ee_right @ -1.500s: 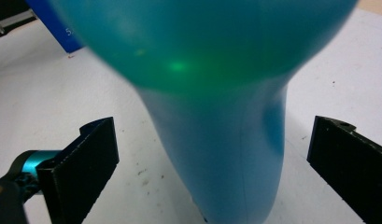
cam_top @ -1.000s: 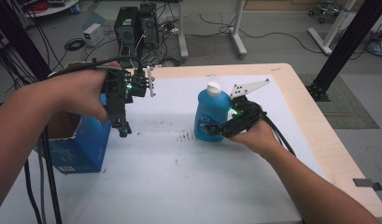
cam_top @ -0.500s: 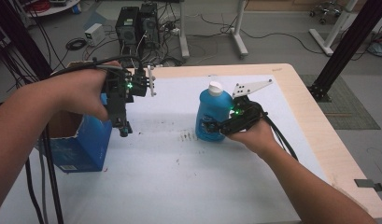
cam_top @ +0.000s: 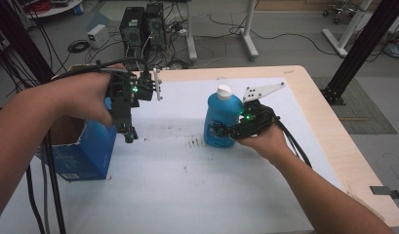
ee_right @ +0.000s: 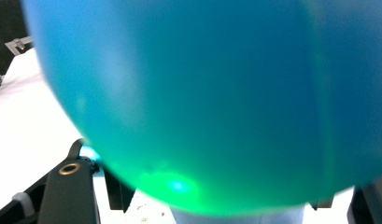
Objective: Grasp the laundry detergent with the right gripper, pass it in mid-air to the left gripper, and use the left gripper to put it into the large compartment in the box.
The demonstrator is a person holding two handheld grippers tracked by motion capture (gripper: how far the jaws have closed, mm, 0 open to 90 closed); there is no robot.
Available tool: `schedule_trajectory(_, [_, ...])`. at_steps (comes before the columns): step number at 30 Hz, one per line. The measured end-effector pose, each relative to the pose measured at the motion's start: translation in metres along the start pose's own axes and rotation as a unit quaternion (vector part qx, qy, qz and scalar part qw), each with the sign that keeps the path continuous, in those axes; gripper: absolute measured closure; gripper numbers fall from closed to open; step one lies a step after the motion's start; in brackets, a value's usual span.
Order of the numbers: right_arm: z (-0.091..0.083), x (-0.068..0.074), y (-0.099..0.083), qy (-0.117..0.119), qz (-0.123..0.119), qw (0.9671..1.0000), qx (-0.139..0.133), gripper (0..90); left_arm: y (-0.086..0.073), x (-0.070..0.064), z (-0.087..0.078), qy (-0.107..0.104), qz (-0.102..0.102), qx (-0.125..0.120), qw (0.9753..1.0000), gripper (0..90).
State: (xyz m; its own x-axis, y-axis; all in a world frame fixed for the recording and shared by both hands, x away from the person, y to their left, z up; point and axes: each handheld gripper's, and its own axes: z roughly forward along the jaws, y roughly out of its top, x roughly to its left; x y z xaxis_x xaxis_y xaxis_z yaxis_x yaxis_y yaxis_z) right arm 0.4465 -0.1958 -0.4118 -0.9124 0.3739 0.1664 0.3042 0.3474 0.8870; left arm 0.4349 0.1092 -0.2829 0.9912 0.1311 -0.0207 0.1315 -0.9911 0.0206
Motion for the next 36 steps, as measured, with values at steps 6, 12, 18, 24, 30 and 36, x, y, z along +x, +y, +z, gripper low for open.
schedule_trajectory(6, [0.0001, 0.0, -0.0004, 0.002, -0.002, 1.0, 0.001, 31.5, -0.0005, 0.0001, -0.0005, 0.0, 0.0, 0.003, 1.0, 1.9])
schedule_trajectory(12, [0.0007, -0.0003, -0.0013, 0.002, -0.003, 1.0, 0.006, 33.8, -0.0004, 0.0002, -0.0004, 0.001, 0.0, 0.003, 1.0, 1.9])
schedule_trajectory(18, [0.002, -0.0005, -0.0019, 0.001, -0.006, 1.0, 0.006, 35.9, -0.0014, 0.0008, 0.0003, 0.001, -0.001, 0.003, 1.0, 1.9])
schedule_trajectory(24, [0.0017, -0.0007, -0.0024, 0.0, -0.013, 0.9999, 0.003, 38.0, -0.0018, 0.0007, -0.0001, 0.0, -0.003, 0.003, 1.0, 1.9])
schedule_trajectory(30, [0.0007, 0.0002, -0.0033, 0.001, -0.031, 0.9995, 0.001, 43.1, -0.0014, -0.0004, -0.0002, 0.001, -0.003, 0.005, 1.0, 1.9])
schedule_trajectory(36, [-0.0002, 0.002, -0.002, -0.004, -0.052, 0.9986, 0.006, 45.5, -0.0003, -0.0019, -0.0007, 0.001, -0.003, 0.007, 1.0, 1.9])
